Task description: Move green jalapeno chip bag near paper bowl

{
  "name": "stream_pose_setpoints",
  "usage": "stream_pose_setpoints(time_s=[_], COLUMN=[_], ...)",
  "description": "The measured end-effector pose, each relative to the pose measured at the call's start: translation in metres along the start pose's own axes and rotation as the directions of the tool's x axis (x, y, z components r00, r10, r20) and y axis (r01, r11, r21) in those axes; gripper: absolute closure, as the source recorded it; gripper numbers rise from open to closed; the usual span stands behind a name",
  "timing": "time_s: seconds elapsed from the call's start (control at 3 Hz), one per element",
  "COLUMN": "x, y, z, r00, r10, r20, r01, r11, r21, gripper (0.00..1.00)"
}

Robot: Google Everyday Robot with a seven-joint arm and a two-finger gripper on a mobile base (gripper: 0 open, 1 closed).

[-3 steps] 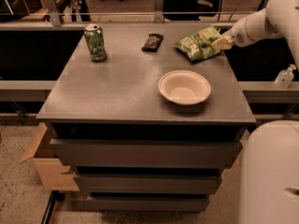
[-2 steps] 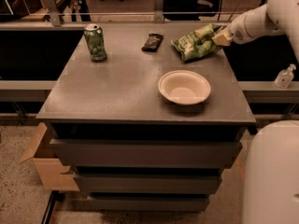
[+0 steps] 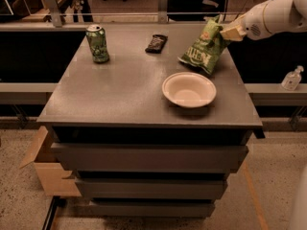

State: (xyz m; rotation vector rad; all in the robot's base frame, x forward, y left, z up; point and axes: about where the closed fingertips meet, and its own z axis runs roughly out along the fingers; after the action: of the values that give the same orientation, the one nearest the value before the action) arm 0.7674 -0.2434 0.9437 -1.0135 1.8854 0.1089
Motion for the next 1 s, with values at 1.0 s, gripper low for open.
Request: stream_pose_setpoints(time_s=[1.0], x=[0.003], y=[0.084], z=[-0.044], r00=[0.994], r10=[0.107], r20=[0.03], r01=[-0.103], r11=[0.9886], r21=[-0.11], gripper=[1.0])
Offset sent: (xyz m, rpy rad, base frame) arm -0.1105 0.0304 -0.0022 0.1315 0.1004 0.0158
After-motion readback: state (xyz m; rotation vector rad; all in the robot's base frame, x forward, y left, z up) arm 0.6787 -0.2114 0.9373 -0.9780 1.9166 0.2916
